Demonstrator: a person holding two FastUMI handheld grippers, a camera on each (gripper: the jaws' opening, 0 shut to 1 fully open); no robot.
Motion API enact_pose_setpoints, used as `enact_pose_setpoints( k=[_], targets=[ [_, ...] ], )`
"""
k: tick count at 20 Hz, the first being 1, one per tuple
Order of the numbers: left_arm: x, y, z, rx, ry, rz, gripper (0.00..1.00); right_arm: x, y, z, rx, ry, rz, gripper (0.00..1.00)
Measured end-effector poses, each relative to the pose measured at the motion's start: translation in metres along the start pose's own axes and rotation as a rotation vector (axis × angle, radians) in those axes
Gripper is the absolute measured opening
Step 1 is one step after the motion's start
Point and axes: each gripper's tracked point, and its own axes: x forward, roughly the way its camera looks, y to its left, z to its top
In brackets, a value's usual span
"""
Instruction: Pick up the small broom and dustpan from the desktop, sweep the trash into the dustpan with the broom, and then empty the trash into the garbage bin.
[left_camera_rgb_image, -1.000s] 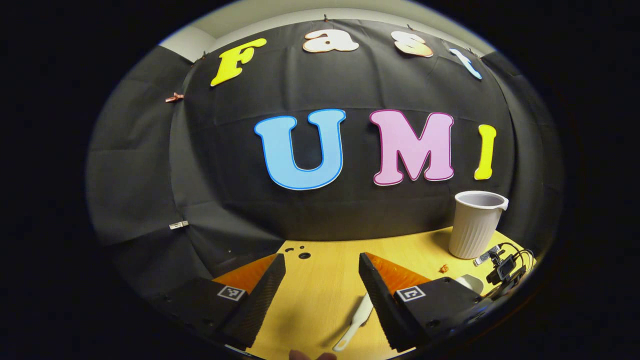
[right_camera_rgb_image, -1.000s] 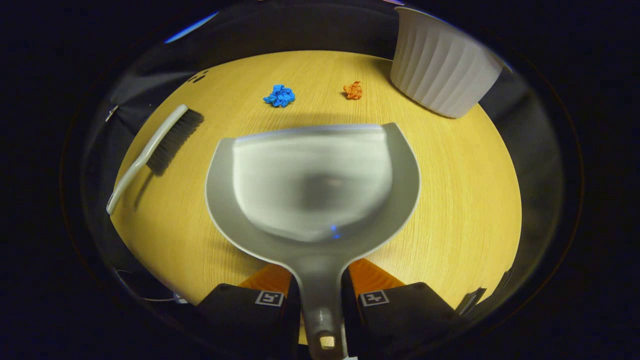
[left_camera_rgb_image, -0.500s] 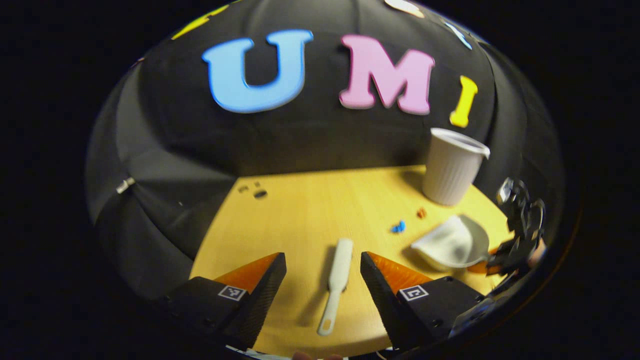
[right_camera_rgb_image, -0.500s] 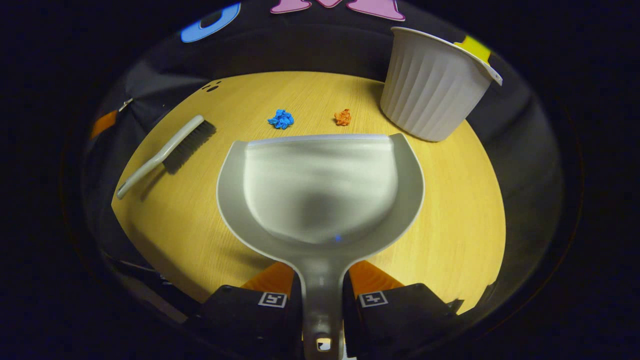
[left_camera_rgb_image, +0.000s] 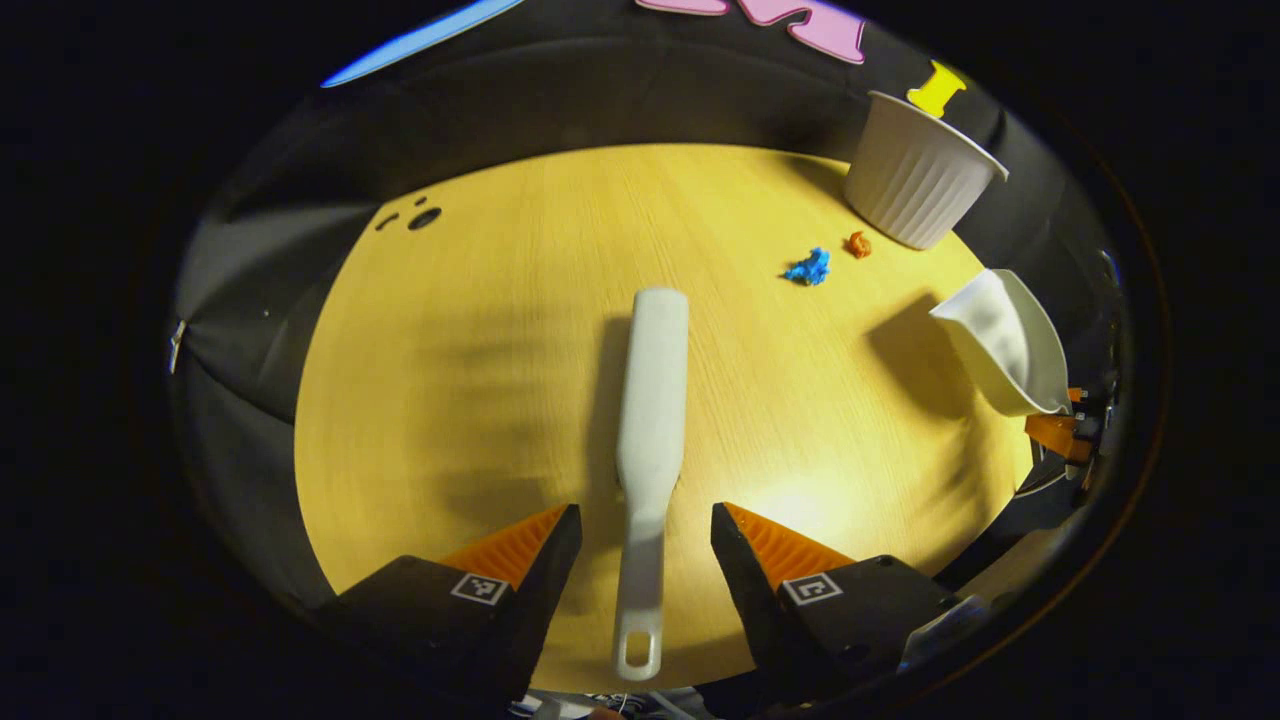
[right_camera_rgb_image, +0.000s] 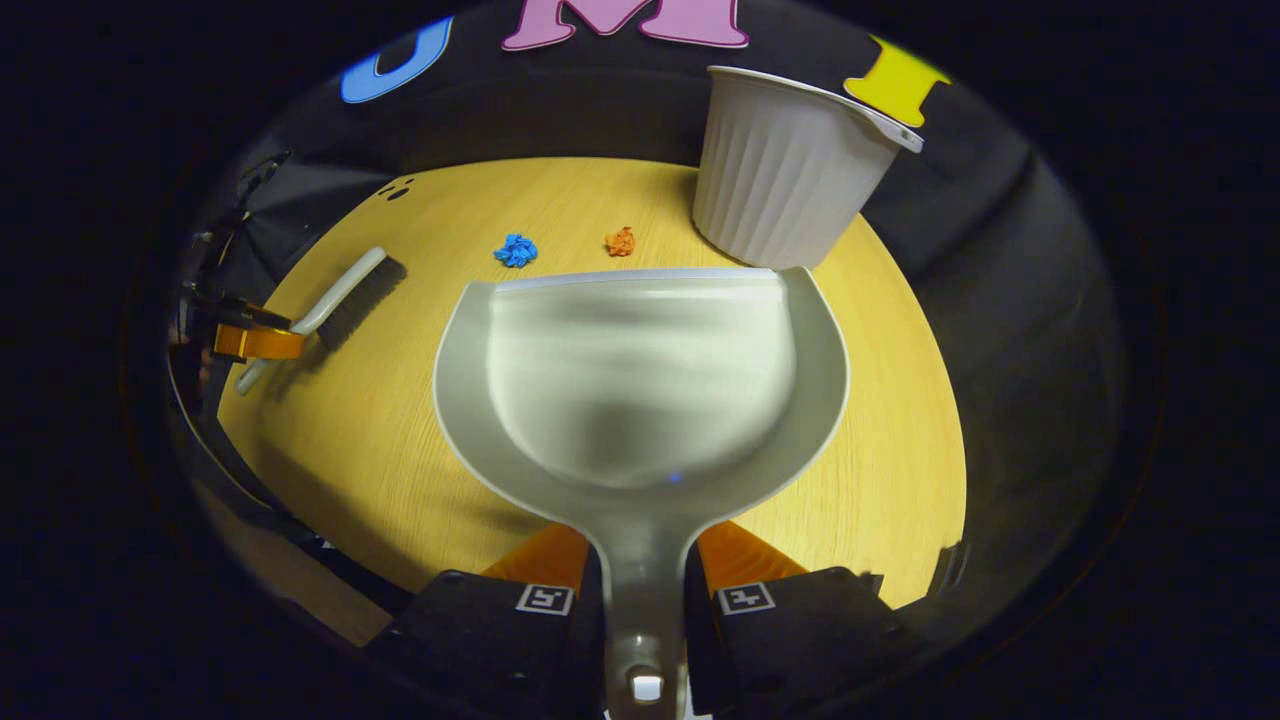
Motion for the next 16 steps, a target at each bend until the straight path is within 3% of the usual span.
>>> enact_pose_setpoints(
  k=[2, 9, 13, 16],
  targets=[
    [0.012, 0.0, -0.001, 0.024, 0.022, 0.005, 0.82, -0.006, -0.004, -0.006, 0.014, 0.004, -0.011, 0.37],
    [0.04, -0.002, -0.015, 0.063, 0.094, 0.001, 0.76, -0.019, -0.013, -0.026, 0.041, 0.021, -0.04, 0.37],
    [0.045, -0.003, -0.014, 0.072, 0.086, 0.004, 0.55, -0.023, -0.013, -0.03, 0.044, 0.029, -0.046, 0.37],
    [0.045, -0.001, -0.011, 0.088, 0.084, 0.009, 0.3, -0.02, -0.009, -0.031, 0.035, 0.047, -0.036, 0.37]
  ],
)
